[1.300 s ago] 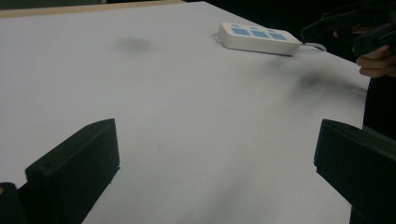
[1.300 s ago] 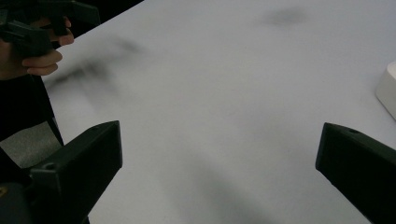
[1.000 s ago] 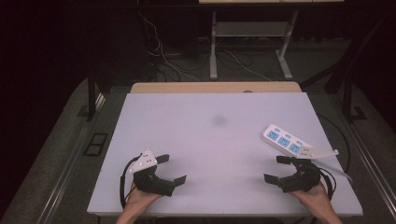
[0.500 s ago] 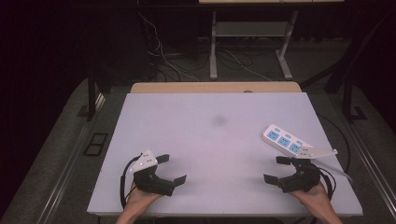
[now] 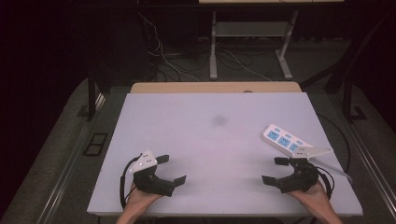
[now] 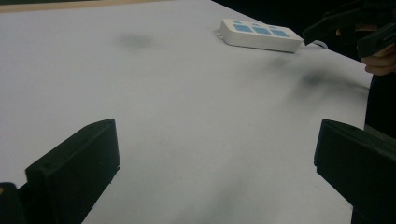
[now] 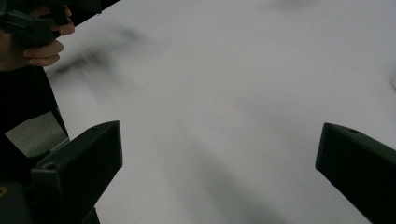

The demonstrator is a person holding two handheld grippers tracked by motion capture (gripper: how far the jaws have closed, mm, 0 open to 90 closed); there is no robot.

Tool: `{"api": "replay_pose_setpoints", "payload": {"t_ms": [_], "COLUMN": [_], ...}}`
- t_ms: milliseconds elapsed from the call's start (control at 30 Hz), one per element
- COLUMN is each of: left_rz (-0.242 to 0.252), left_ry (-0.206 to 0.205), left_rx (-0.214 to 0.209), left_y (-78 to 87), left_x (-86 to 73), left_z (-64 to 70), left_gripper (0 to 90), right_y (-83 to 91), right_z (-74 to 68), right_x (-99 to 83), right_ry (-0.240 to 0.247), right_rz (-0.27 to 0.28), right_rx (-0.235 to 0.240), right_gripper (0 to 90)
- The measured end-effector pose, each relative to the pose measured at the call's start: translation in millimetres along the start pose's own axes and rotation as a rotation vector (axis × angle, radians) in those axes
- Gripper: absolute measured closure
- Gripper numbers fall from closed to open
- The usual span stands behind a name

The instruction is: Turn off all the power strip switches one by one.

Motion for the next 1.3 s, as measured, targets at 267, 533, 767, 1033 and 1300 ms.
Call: {"api": "replay_pose_setpoints", "payload": {"t_ms": [267, 533, 767, 1033, 1300], "left_rz": [-0.002, -0.005, -0.005, -0.004, 0.001], "left_ry": [0.004, 0.007, 0.009, 0.007, 0.01], "left_rx": [0.004, 0.004, -0.001, 0.001, 0.002], "left_y": [0.8, 0.6, -0.4, -0.6, -0.8], "left_x": [-1.3, -2.2, -2.7, -2.3, -1.5], "left_z": [-0.6, -0.3, 0.8, 0.2, 0.2], "left_gripper": [0.0, 0.0, 0.0, 0.0, 0.0], "right_y": [4.3, 11.0, 20.4, 24.6, 29.4], "right_z": [1.7, 6.3, 13.0, 20.2, 29.6], "right_x": [5.8, 12.5, 20.8, 26.4, 29.4], "right_ry": [0.009, 0.017, 0.029, 0.035, 0.026], "right_rz": [-0.021, -0.042, -0.048, -0.06, -0.073], "right_rx": [-0.002, -0.012, -0.027, -0.034, -0.046], "right_gripper": [0.5, 0.5, 0.5, 0.5, 0.6]}}
Point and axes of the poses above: each handheld gripper's, and its own axes: y roughly backward along the jaws, x roughly out of its top, z roughly to its right, the point moved 9 cm from there along -y, roughly forward along the jaws, and after that the axes turned 7 degrees about -x, right-handed, at the moved point
